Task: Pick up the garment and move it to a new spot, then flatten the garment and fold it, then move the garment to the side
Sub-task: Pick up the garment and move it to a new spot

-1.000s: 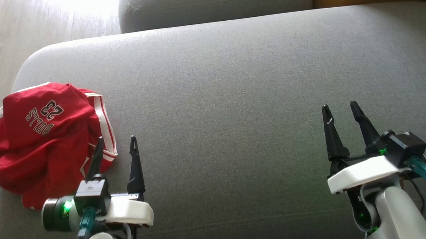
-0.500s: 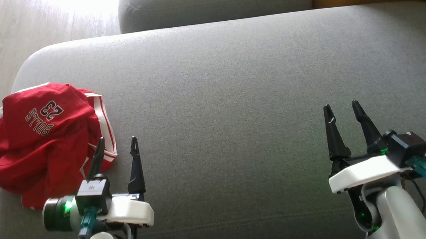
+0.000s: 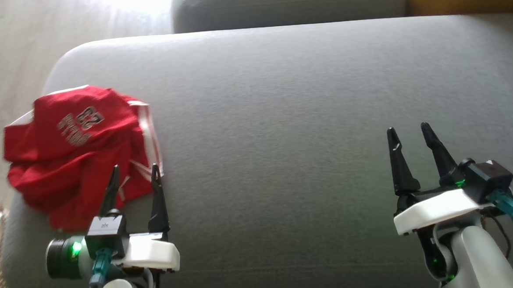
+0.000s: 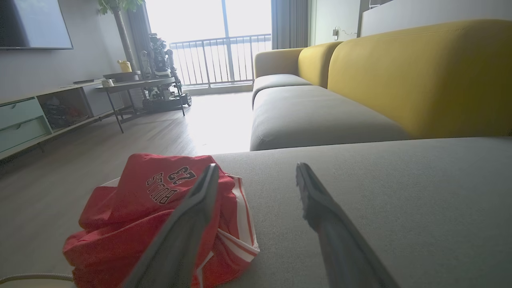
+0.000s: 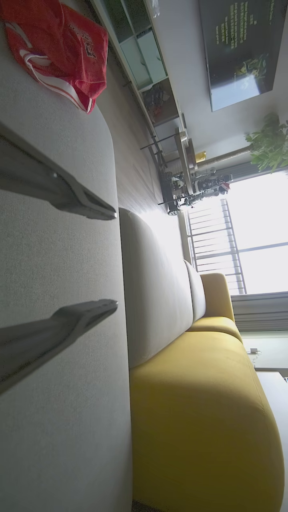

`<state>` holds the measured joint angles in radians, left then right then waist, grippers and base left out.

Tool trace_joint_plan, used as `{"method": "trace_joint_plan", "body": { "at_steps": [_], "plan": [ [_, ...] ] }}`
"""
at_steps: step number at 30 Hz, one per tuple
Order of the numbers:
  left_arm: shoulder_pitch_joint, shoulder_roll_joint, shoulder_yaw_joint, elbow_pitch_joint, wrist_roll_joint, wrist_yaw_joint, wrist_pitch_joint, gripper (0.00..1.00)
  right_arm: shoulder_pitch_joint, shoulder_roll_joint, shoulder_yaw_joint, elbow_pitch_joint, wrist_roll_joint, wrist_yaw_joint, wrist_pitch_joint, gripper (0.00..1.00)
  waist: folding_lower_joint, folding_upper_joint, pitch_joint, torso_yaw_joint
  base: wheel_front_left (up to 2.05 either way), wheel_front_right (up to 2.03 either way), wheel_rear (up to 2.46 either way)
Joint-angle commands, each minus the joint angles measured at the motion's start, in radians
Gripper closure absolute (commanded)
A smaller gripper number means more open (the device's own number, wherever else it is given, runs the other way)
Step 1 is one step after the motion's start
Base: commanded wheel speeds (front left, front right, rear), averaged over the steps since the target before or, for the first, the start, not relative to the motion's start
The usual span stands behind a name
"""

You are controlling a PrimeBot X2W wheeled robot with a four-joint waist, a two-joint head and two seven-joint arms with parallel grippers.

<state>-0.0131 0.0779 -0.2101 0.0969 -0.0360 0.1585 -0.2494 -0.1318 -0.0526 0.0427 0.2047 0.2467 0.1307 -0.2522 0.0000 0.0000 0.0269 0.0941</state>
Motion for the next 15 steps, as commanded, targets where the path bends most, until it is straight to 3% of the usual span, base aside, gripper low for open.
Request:
{"method": "trace_joint_plan", "body": {
  "at_steps": [1,15],
  "plan": [
    [-0.033,-0.001,0.039,-0.036,0.008,0.004,-0.012,0.00,-0.026,0.002,0.029,-0.037,0.004,0.000,-0.010,0.00,0.0000,0.0000,0.000,0.033,0.00,0.00,0.00],
    [0.011,0.009,0.074,-0.040,0.011,-0.003,-0.012,0.00,-0.001,0.002,0.069,-0.028,0.021,0.000,-0.010,0.00,0.0000,0.0000,-0.024,0.240,0.00,0.00,0.00]
  ]
}}
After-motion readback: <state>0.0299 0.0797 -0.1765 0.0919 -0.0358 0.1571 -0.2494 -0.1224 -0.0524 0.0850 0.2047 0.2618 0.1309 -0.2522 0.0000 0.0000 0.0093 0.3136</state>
